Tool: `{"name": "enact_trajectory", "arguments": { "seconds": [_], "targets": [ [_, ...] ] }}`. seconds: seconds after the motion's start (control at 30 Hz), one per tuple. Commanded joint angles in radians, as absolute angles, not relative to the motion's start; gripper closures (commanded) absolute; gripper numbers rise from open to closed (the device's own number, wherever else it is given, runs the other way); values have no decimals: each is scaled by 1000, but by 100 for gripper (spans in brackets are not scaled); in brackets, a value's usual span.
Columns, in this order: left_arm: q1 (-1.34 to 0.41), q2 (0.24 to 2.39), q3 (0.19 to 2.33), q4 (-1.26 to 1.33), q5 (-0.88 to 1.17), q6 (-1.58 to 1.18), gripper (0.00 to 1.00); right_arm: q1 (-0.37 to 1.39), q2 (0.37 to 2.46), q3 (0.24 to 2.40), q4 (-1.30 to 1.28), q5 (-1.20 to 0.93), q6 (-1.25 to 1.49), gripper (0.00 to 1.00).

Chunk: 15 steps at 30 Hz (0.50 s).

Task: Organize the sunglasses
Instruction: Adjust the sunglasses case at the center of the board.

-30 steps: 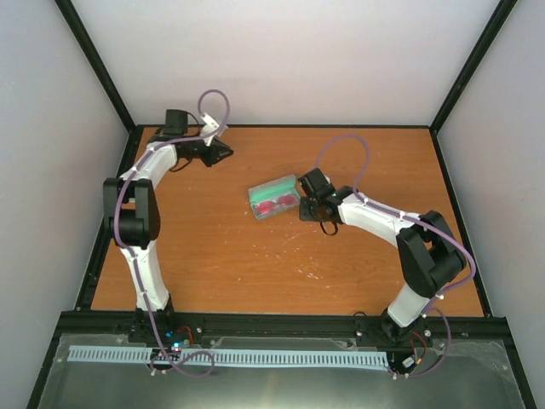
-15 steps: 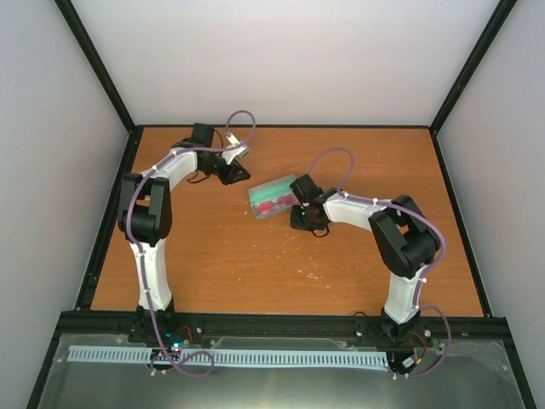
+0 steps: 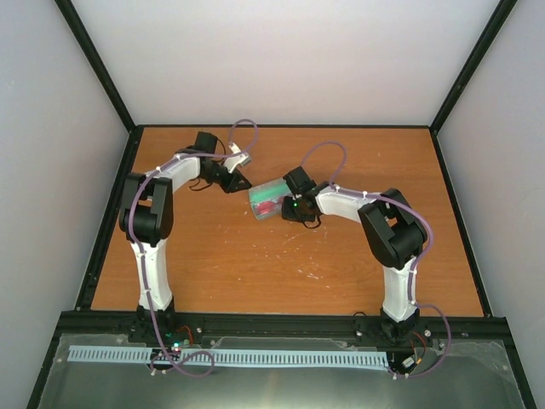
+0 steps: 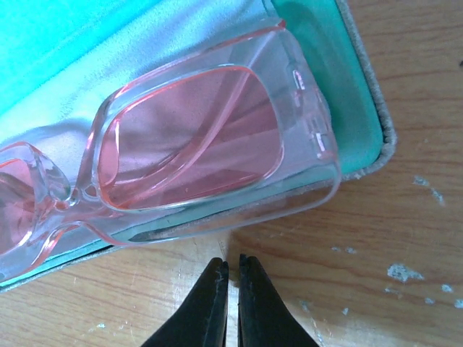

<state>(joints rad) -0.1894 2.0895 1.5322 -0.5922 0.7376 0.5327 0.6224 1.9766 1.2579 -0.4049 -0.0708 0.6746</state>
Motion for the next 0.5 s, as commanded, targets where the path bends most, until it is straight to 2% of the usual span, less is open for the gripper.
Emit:
{"name": "enact_trajectory", "arguments": {
  "seconds": [0.0,0.47],
  "targets": [
    [-217,2046,1486,-562,772,498,79,608,1989,1260,-418,-54,686,94],
    [-351,1907,1281,-500,785,428,80,545,1927,1200,-389,-11,682,93]
  ]
}}
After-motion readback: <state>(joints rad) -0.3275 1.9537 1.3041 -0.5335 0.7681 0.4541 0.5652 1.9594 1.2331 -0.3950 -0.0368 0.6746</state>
